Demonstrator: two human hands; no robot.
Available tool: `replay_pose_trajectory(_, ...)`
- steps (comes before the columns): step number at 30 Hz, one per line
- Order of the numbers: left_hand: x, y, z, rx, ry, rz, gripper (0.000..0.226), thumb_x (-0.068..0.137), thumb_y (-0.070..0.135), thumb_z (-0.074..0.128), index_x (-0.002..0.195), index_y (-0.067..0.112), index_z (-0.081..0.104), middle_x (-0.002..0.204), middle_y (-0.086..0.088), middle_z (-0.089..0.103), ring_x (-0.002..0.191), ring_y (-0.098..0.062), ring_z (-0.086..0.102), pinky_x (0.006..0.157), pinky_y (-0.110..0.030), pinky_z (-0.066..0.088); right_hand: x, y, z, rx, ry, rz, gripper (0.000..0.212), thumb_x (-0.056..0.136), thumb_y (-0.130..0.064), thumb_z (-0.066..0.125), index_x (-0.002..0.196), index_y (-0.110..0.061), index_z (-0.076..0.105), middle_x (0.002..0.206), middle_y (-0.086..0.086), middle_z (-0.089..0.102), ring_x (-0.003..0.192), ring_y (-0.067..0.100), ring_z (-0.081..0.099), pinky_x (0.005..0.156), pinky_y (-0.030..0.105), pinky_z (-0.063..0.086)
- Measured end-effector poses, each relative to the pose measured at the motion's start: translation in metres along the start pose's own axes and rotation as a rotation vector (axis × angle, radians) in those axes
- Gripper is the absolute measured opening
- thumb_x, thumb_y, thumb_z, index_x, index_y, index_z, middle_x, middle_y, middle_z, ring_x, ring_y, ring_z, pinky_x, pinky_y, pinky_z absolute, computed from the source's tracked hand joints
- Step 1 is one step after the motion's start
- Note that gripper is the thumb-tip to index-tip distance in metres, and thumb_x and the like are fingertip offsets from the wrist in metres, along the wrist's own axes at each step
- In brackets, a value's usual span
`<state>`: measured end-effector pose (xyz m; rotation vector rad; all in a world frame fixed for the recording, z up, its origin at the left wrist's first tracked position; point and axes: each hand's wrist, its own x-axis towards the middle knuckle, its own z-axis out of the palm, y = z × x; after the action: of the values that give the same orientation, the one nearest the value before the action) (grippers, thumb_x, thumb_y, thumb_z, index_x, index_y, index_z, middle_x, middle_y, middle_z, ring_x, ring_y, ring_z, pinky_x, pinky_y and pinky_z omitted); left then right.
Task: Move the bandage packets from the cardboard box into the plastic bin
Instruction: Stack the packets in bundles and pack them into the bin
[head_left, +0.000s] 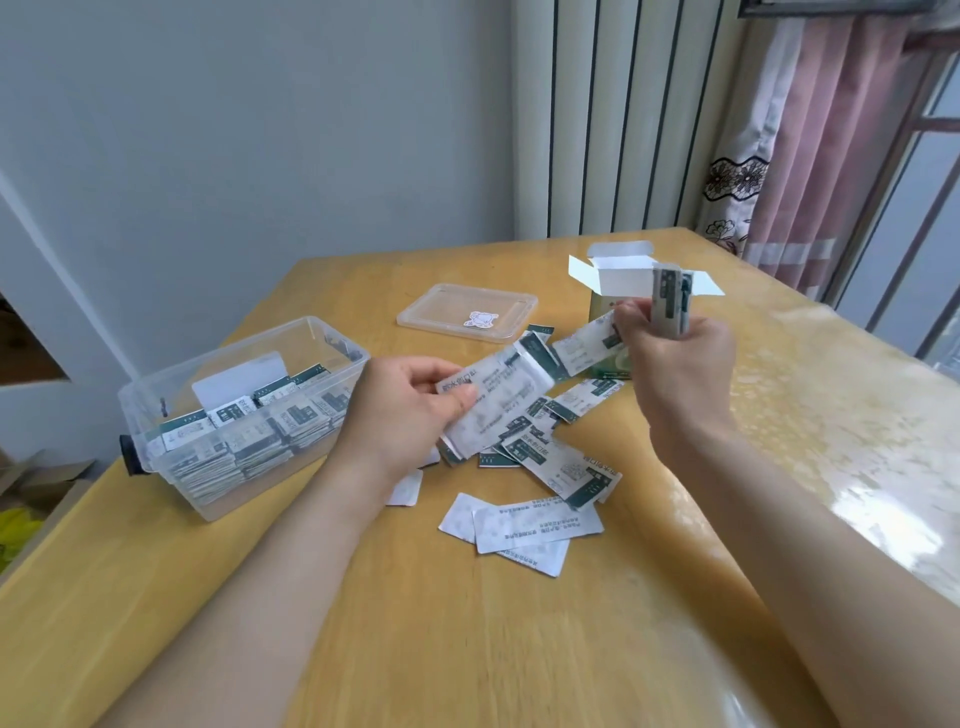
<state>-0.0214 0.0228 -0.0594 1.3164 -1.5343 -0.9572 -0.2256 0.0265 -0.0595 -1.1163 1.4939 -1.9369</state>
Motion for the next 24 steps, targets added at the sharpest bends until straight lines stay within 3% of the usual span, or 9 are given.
replay_pose_trajectory(2,-0.001,0.003,-0.001,-0.226,-0.02,-0.123,0.01,0.086,0.002,0.067,0.091,0.008,0.073,0.075,-0.004,0.075,0.062,-0.014,0.07,0.057,-0.025,0.057,-0.002,-0.001,0.0,-0.057,0.033,-0.117,0.024,0.09,-0.017,0.065,0.067,-0.024,0.066,0.068,-0.002,0.062,0.07,0.016,0.054,0.065,0.04,0.052)
replay_pose_trajectory(4,-0.003,0.005,0.001,-0.383,-0.04,-0.182,0.009,0.088,0.003,0.064,0.093,0.008,0.07,0.078,-0.006,0.075,0.063,-0.015,0.07,0.056,-0.026,0.057,-0.005,-0.001,0.002,-0.096,-0.01,-0.164,0.024,0.091,-0.018,0.064,0.068,-0.022,0.065,0.068,-0.003,0.062,0.068,0.014,0.054,0.062,0.038,0.05)
replay_pose_trajectory(8,-0.008,0.007,0.01,-0.563,-0.076,-0.218,0.007,0.093,0.005,0.057,0.098,0.007,0.062,0.074,-0.007,0.074,0.06,-0.019,0.07,0.049,-0.024,0.056,-0.021,-0.003,0.015,-0.034,-0.232,0.146,0.022,0.093,-0.023,0.061,0.073,-0.014,0.06,0.08,0.015,0.067,0.068,0.018,0.053,0.051,0.027,0.04)
replay_pose_trajectory(12,-0.011,0.007,0.021,-0.577,-0.089,-0.194,0.008,0.091,0.004,0.06,0.098,0.006,0.063,0.078,-0.007,0.075,0.061,-0.02,0.07,0.052,-0.023,0.056,-0.031,-0.007,0.023,0.173,-0.353,0.412,0.016,0.095,-0.023,0.059,0.081,-0.015,0.064,0.084,0.009,0.071,0.065,0.014,0.058,0.048,0.023,0.035)
replay_pose_trajectory(15,-0.013,0.009,0.022,-0.603,-0.089,-0.179,0.011,0.089,0.001,0.061,0.098,0.007,0.064,0.078,-0.006,0.075,0.061,-0.017,0.07,0.051,-0.022,0.055,-0.033,-0.009,0.022,0.318,-0.369,0.488,0.012,0.092,-0.018,0.063,0.083,-0.011,0.063,0.081,0.013,0.065,0.058,0.013,0.051,0.045,0.022,0.031)
replay_pose_trajectory(17,-0.013,0.011,0.019,-0.655,-0.051,-0.159,0.012,0.089,0.0,0.061,0.097,0.009,0.064,0.079,-0.004,0.075,0.063,-0.015,0.07,0.052,-0.022,0.055,-0.03,-0.008,0.02,0.294,-0.319,0.446,0.01,0.09,-0.016,0.066,0.082,-0.011,0.062,0.079,0.011,0.059,0.057,0.012,0.046,0.044,0.021,0.031)
replay_pose_trajectory(21,-0.005,0.008,0.009,-0.474,0.223,0.065,0.014,0.091,0.003,0.062,0.097,0.016,0.065,0.086,0.003,0.076,0.08,-0.012,0.073,0.068,-0.028,0.057,-0.025,-0.015,0.015,0.072,-0.262,0.338,0.012,0.087,-0.011,0.065,0.078,-0.013,0.059,0.074,0.007,0.067,0.059,0.012,0.056,0.042,0.02,0.037)
replay_pose_trajectory(24,-0.003,0.0,0.01,-0.191,0.378,0.243,0.014,0.091,0.01,0.064,0.103,0.016,0.064,0.089,0.008,0.074,0.083,-0.012,0.072,0.075,-0.036,0.059,-0.033,-0.022,0.019,0.219,-0.315,0.49,0.015,0.088,-0.004,0.058,0.075,-0.011,0.054,0.069,0.007,0.072,0.061,0.017,0.064,0.046,0.022,0.043)
